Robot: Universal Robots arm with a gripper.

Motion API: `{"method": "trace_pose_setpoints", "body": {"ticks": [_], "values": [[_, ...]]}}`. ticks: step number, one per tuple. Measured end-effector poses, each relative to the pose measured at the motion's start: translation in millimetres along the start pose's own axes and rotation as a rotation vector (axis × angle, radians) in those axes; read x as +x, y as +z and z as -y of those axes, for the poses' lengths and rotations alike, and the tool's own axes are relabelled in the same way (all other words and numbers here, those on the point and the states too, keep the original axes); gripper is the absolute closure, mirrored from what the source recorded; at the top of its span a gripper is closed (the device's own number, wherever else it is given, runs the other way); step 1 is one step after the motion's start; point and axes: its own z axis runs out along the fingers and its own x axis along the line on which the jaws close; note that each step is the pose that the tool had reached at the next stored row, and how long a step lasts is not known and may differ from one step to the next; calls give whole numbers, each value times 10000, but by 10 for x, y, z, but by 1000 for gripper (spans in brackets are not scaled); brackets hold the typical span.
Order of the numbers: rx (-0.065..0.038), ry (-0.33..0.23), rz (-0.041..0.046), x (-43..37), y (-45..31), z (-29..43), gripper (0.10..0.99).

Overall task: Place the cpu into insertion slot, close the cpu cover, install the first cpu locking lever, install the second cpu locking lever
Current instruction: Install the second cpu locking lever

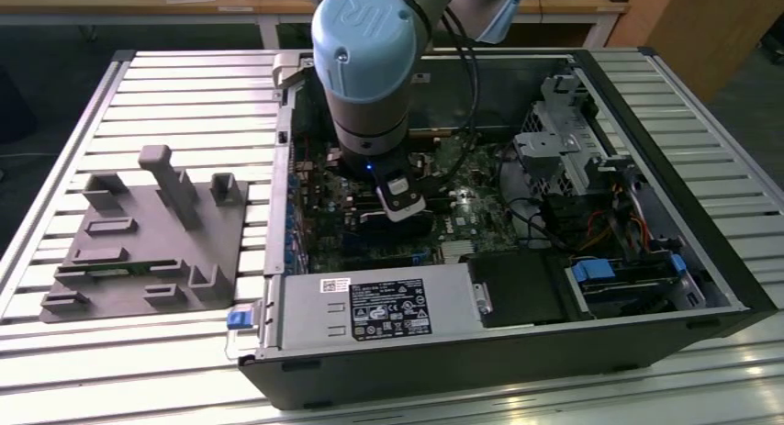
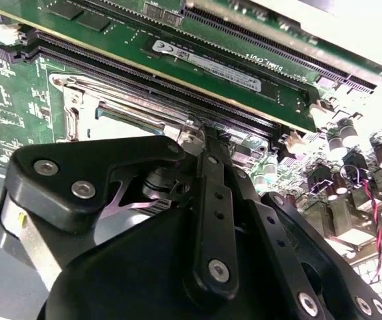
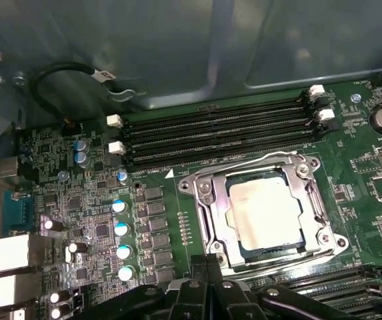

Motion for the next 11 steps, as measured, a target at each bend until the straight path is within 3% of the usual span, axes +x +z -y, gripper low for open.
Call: {"method": "trace_pose_setpoints", "body": {"ticks": [7,11], "values": [[22,-1,6,0,-10,-4,980],[23,-1,5,-2,-113,-42,980]]}}
